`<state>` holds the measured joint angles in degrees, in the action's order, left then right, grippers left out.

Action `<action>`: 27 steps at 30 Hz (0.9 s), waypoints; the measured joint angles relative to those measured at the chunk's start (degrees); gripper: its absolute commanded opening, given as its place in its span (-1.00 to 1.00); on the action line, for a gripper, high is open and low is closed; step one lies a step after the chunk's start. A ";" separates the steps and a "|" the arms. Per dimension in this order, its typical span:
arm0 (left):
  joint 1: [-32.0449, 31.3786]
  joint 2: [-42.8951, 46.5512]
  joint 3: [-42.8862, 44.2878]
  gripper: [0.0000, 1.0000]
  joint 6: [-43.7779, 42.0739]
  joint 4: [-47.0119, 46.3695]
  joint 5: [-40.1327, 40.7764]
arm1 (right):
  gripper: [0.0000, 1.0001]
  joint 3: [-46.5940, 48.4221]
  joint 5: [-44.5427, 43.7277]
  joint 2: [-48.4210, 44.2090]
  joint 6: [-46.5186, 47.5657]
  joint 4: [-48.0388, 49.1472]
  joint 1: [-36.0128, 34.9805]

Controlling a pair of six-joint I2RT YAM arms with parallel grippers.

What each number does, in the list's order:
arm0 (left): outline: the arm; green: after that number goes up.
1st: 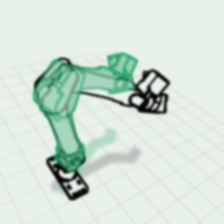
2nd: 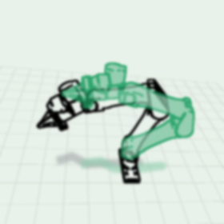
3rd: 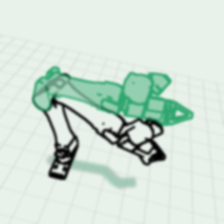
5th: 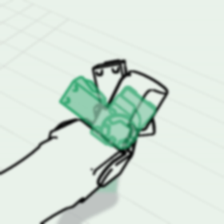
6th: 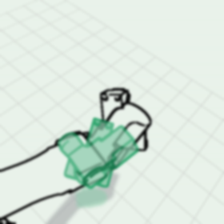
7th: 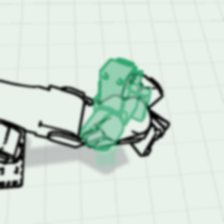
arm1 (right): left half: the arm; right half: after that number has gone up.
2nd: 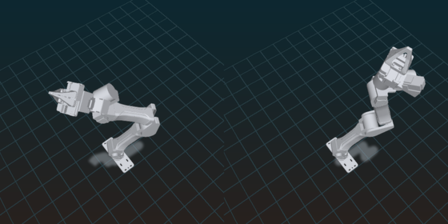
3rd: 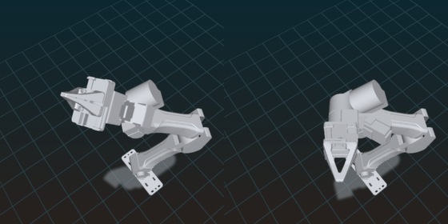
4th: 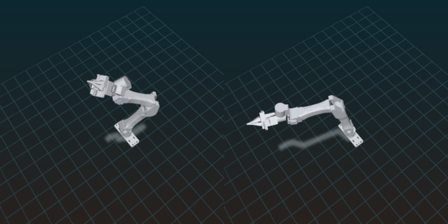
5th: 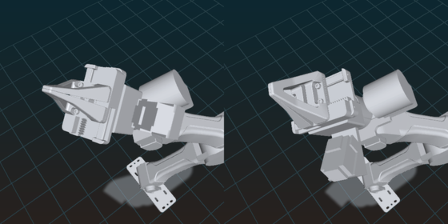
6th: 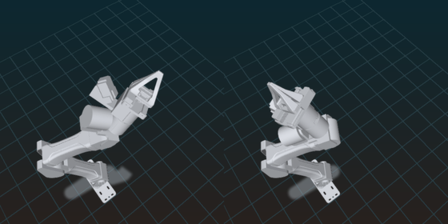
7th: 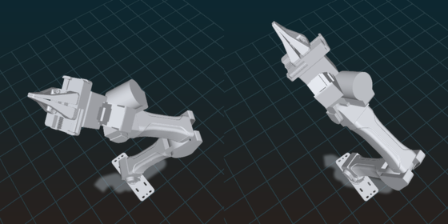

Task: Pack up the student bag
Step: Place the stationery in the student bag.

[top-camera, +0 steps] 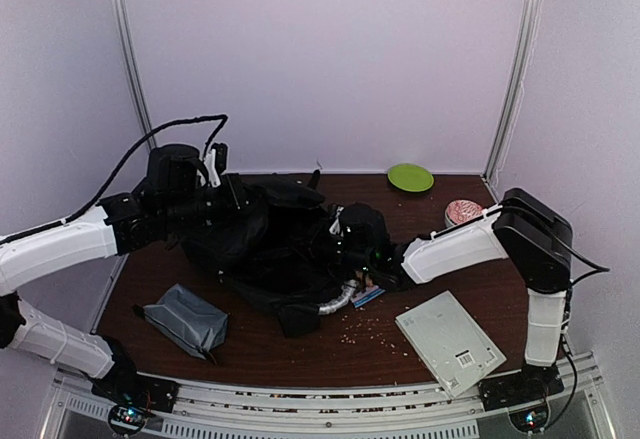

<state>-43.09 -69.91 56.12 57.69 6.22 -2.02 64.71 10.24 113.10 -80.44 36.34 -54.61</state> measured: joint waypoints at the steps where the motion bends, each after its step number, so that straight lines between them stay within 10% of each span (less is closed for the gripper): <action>1: -0.20 -0.28 0.00 -1.00 0.57 -0.83 0.13 | -1.00 0.52 -0.68 0.74 -0.44 0.98 -0.02; 27: -2.40 -10.21 2.32 -1.00 6.99 -10.95 2.45 | -1.00 22.49 -14.40 21.59 -7.56 6.56 -2.56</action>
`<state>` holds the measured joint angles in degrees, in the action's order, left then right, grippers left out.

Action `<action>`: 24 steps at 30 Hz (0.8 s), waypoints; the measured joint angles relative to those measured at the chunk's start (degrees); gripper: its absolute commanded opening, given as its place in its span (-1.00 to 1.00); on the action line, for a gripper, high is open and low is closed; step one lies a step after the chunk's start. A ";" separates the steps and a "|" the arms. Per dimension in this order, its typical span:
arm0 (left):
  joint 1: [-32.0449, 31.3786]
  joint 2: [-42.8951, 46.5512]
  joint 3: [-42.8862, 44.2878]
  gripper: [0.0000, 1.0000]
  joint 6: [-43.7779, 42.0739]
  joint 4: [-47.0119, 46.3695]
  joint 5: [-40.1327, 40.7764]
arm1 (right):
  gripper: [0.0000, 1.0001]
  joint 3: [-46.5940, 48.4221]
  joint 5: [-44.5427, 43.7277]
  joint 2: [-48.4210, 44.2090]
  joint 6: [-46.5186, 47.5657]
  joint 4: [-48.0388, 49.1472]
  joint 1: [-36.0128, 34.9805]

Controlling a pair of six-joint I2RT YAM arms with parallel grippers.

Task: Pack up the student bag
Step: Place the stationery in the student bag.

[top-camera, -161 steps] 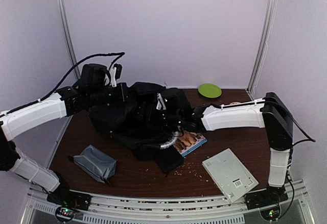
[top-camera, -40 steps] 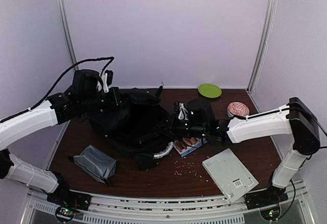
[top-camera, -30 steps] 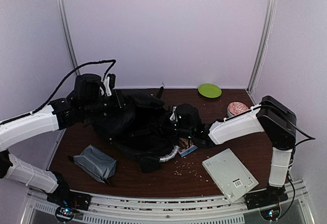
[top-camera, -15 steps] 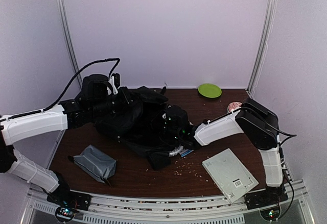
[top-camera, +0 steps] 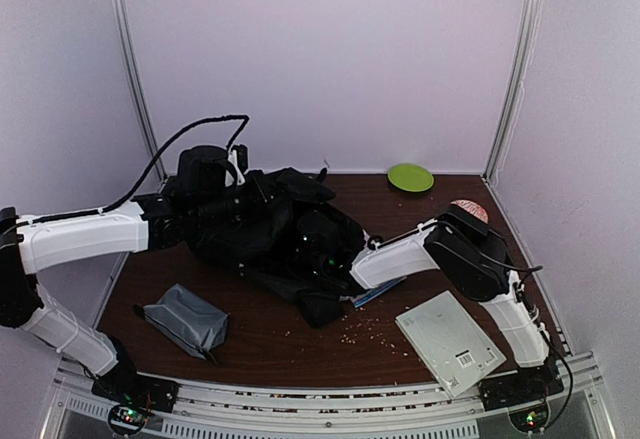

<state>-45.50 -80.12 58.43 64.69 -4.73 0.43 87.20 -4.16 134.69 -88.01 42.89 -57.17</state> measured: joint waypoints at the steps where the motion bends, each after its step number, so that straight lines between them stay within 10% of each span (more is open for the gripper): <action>1: -0.02 -0.11 0.17 -1.00 0.04 -0.09 0.11 | -1.00 1.16 -0.15 0.79 -0.11 -0.22 -0.02; 8: -0.04 -0.92 0.20 -1.00 0.48 -1.36 1.66 | -0.95 15.80 1.68 8.87 0.04 -6.32 0.00; 17: 0.15 -1.20 0.20 -1.00 1.14 -3.19 2.38 | 0.25 25.18 11.85 13.97 0.70 -7.96 0.87; 24: 0.52 -1.11 0.20 -1.00 0.81 -3.56 0.55 | 0.62 19.28 17.68 11.54 1.88 -5.16 1.99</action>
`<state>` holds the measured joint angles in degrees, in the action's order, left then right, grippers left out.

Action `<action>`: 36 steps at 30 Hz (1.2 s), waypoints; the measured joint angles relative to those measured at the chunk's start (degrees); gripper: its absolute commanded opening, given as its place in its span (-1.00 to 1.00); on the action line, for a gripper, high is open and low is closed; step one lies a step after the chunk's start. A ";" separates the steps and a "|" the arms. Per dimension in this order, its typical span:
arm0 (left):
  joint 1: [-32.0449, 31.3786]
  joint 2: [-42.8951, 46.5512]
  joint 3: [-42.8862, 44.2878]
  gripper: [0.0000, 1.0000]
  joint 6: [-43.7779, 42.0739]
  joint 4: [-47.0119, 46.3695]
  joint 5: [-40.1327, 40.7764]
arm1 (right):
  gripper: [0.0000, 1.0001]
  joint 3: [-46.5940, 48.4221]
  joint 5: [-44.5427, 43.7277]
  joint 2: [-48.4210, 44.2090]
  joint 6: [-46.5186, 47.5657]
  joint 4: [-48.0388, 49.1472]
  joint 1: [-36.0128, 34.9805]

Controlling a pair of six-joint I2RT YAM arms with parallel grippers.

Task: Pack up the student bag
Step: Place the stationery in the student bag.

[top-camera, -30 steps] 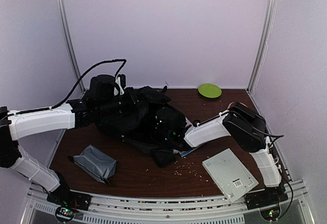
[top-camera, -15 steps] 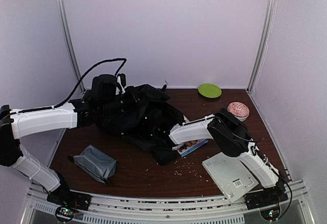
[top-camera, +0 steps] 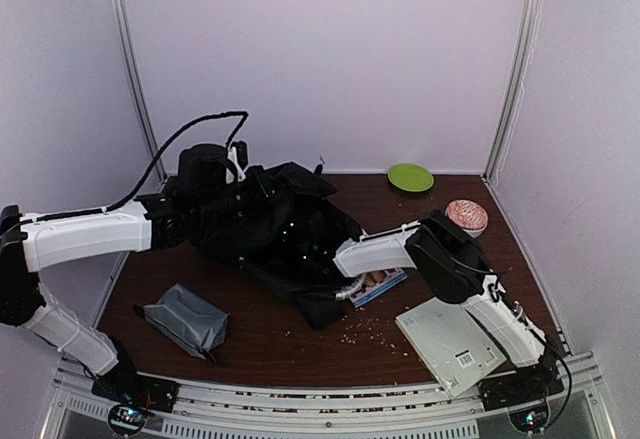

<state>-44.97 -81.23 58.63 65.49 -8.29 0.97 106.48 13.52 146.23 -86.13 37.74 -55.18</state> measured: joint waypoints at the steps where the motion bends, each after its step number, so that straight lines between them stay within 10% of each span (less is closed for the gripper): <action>1: 0.31 0.15 0.00 -1.00 0.00 -0.09 -0.46 | 0.64 -1.22 0.42 -0.87 0.15 0.33 0.09; 23: 7.32 7.28 -1.20 -1.00 -1.77 2.93 -2.34 | 0.58 -28.02 1.07 -21.40 1.05 7.54 1.05; 36: 6.88 8.28 -3.32 -1.00 -0.83 1.90 -4.33 | -0.49 -31.61 -9.42 -25.38 2.89 -0.13 2.29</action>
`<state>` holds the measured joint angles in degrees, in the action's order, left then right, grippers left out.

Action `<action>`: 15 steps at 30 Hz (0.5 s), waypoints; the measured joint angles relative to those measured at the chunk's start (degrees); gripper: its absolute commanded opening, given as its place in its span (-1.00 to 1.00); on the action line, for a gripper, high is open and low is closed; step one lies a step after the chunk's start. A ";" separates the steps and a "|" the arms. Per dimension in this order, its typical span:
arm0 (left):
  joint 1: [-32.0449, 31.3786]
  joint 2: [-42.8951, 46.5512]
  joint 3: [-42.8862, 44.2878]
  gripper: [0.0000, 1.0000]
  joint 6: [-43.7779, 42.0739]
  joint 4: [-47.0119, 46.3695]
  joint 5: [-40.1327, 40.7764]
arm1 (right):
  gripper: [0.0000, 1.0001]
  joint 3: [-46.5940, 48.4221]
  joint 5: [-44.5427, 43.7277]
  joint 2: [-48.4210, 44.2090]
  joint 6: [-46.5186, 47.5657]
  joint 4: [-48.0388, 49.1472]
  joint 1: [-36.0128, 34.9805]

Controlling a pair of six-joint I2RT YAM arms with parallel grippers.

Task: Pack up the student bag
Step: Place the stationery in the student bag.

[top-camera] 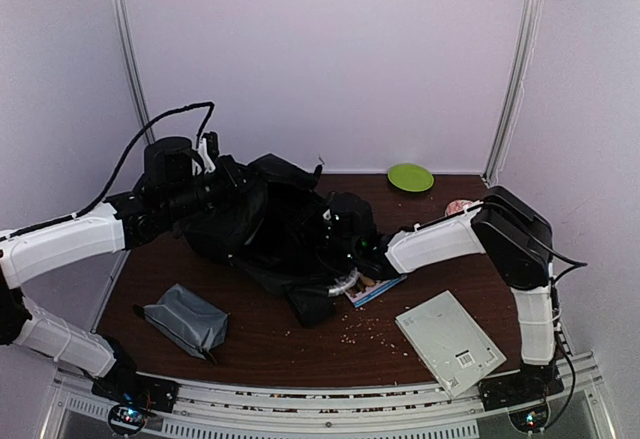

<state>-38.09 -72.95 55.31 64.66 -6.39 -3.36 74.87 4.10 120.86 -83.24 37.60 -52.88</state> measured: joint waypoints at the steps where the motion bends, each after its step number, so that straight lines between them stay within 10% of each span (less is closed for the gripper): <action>1: -0.28 0.02 -0.09 -1.00 0.09 -0.02 -0.09 | -0.52 1.51 -0.70 0.59 0.02 -0.83 0.00; 15: -1.90 -0.39 -0.15 -1.00 0.26 0.15 -0.24 | -0.58 21.49 -8.28 13.05 -3.56 -10.88 -0.52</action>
<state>-39.99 -73.34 55.16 64.93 -6.24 -3.60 96.36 -4.19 133.91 -86.80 26.72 -53.41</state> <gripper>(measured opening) 0.015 0.177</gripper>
